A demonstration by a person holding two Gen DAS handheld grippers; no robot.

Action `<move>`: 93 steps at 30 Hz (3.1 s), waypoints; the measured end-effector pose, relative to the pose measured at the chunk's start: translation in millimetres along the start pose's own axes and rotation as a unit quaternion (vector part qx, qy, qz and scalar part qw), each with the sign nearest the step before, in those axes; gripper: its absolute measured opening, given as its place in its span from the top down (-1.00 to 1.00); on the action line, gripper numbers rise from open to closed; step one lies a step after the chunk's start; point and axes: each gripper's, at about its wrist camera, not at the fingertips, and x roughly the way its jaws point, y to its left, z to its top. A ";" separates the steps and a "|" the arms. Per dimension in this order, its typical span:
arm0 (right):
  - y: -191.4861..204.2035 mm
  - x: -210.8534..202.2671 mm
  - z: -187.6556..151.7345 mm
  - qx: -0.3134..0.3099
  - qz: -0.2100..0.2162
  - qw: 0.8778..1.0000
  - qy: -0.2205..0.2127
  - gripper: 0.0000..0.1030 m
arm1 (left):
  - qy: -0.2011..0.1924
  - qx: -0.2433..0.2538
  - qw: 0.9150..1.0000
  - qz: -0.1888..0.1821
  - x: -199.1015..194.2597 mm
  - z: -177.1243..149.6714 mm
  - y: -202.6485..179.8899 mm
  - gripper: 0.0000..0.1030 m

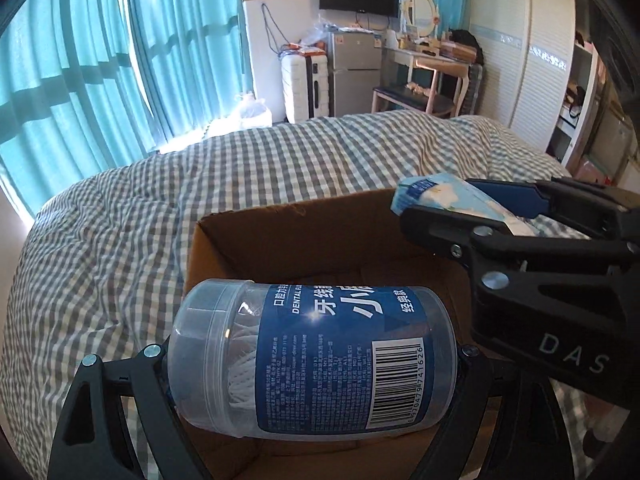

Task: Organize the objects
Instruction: 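Carry bottle and tissue pack into the box and open both tools, then move both tools back to the items and grasp the white cylinder with left tool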

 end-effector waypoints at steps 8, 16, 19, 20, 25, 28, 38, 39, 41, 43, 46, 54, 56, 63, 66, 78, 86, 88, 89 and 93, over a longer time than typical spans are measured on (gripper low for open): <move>-2.6 15.8 -4.8 0.002 -0.007 1.000 0.015 0.00 | 0.010 -0.008 1.000 0.001 14.2 -6.1 7.3 -0.76; -5.5 -15.9 0.4 0.027 -0.001 0.999 -0.022 -0.53 | 0.003 -0.016 1.000 0.000 0.4 -6.1 5.1 -0.95; -11.0 -37.9 4.1 0.043 -0.004 0.998 -0.036 -0.56 | -0.006 -0.014 1.000 0.008 -15.3 -4.4 1.4 -0.96; -12.6 -45.6 5.1 0.046 -0.006 0.998 -0.040 -0.57 | -0.008 -0.014 1.000 0.010 -20.4 -3.9 0.8 -0.96; -14.9 -100.9 11.4 0.052 -0.023 0.996 -0.072 -0.70 | -0.029 -0.025 0.999 0.028 -63.3 -0.9 0.3 -0.96; -10.0 -139.4 11.8 0.052 -0.029 0.994 -0.094 -0.79 | -0.046 -0.043 0.997 0.036 -98.3 4.2 3.3 -0.98; 12.6 -260.9 -6.3 0.027 -0.040 0.985 -0.163 -0.92 | -0.098 -0.080 0.990 0.070 -208.3 -4.9 8.3 -1.00; 16.0 -271.1 -9.6 0.020 -0.042 0.985 -0.167 -0.93 | -0.101 -0.086 0.988 0.076 -215.5 -6.7 10.4 -1.00; 24.5 -288.7 -19.0 -0.003 -0.051 0.984 -0.172 -0.93 | -0.108 -0.102 0.985 0.090 -232.6 -13.6 13.8 -1.00; 34.4 -304.7 -33.9 -0.027 -0.056 0.982 -0.179 -0.94 | -0.110 -0.111 0.983 0.099 -244.3 -23.4 16.3 -1.00; 47.3 -317.1 -59.1 -0.055 -0.055 0.981 -0.176 -0.94 | -0.104 -0.116 0.981 0.115 -254.3 -39.2 16.6 -1.00; 61.2 -307.5 -130.7 -0.097 -0.049 0.983 -0.149 -0.94 | -0.085 -0.130 0.976 0.151 -254.0 -104.9 4.3 -1.00; 59.2 -295.1 -145.7 -0.093 -0.041 0.986 -0.134 -0.94 | -0.077 -0.126 0.977 0.152 -245.6 -122.7 -3.5 -1.00; 53.5 -234.3 -198.2 -0.072 -0.028 0.995 -0.061 -0.94 | -0.039 -0.119 0.980 0.155 -201.2 -173.1 -25.7 -1.00; 48.9 -202.9 -212.9 -0.059 -0.026 0.997 -0.029 -0.94 | -0.014 -0.112 0.981 0.160 -176.5 -190.2 -33.9 -1.00; 45.4 -147.1 -248.6 -0.060 -0.004 0.997 0.056 -0.94 | 0.045 -0.087 0.991 0.095 -133.3 -232.5 -47.7 -1.00; 43.6 -144.2 -248.9 -0.049 -0.008 0.997 0.062 -0.94 | 0.077 -0.053 0.995 0.044 -118.6 -239.9 -64.9 -0.52; 44.7 -145.3 -248.8 -0.050 -0.014 0.997 0.060 -0.94 | 0.078 -0.068 0.995 0.013 -119.5 -241.4 -61.1 -0.28; 45.3 -145.9 -248.9 -0.050 -0.016 0.997 0.059 -0.94 | 0.079 -0.072 0.994 -0.001 -119.5 -242.4 -60.1 -0.11; 46.6 -146.5 -249.2 -0.049 -0.021 0.997 0.058 -0.94 | 0.085 -0.068 0.994 -0.028 -118.4 -247.1 -63.5 0.11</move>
